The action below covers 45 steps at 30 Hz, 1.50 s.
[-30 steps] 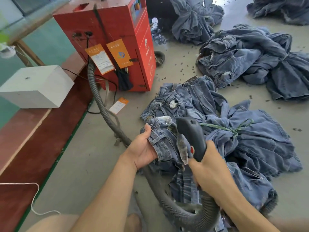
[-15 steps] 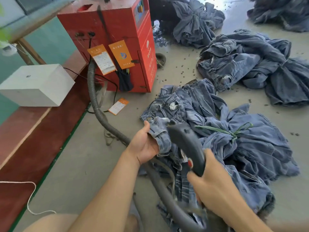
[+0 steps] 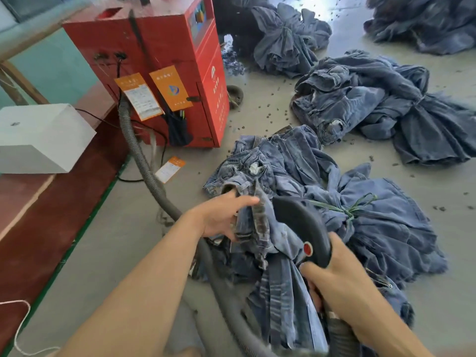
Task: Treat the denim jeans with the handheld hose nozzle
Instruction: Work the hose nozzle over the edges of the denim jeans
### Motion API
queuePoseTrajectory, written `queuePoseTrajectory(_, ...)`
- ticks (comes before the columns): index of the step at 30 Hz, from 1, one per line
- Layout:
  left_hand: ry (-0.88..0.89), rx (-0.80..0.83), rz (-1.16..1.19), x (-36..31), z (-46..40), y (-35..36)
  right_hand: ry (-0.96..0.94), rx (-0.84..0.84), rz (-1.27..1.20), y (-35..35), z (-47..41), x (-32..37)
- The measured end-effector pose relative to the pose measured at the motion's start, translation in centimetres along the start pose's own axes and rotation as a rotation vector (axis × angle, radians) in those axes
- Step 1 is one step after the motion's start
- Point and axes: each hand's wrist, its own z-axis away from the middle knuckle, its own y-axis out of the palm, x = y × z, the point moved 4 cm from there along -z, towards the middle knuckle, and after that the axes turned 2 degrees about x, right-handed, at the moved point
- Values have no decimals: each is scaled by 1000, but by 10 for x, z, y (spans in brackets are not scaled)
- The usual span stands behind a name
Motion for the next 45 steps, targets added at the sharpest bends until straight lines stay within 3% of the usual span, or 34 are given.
queuePoseTrajectory(4, 111, -245, -528, 3, -9, -15, 63, -16, 3, 7, 2, -15)
queuePoseTrajectory(6, 113, -399, -582, 16, -17, -18, 89, -28, 26, 8, 1, -22)
queuePoseTrajectory(8, 139, -489, -453, 29, -21, -19, 91, -10, 58, 8, 0, -25)
queuePoseTrajectory(12, 234, -388, 256, 49, -15, -21, 102, 33, 62, 10, -1, -29)
queuePoseTrajectory(14, 246, -356, 459, 57, -11, -13, 110, 38, 63, 12, 0, -29)
queuePoseTrajectory(18, 197, -586, 151, 66, -9, -6, 108, 52, 94, 15, 3, -28)
queuePoseTrajectory(20, 188, -643, 132, 68, -10, -12, 97, 76, 107, 16, 4, -27)
queuePoseTrajectory(28, 270, -221, 679, 68, -1, 0, 55, 173, 212, 24, 5, -26)
queuePoseTrajectory(31, 252, -197, 726, 70, -1, 7, 11, 166, 228, 34, -8, -14)
queuePoseTrajectory(35, 236, -185, 721, 72, 0, 9, -21, 11, 12, 22, -28, 3)
queuePoseTrajectory(37, 244, -190, 724, 68, -1, 5, 0, 33, -49, 16, -20, 0)
queuePoseTrajectory(41, 221, -188, 709, 66, -7, 8, 52, 211, 104, 29, -9, -6)
queuePoseTrajectory(45, 203, -234, 654, 70, -11, 0, -24, 128, 179, 31, -30, 1)
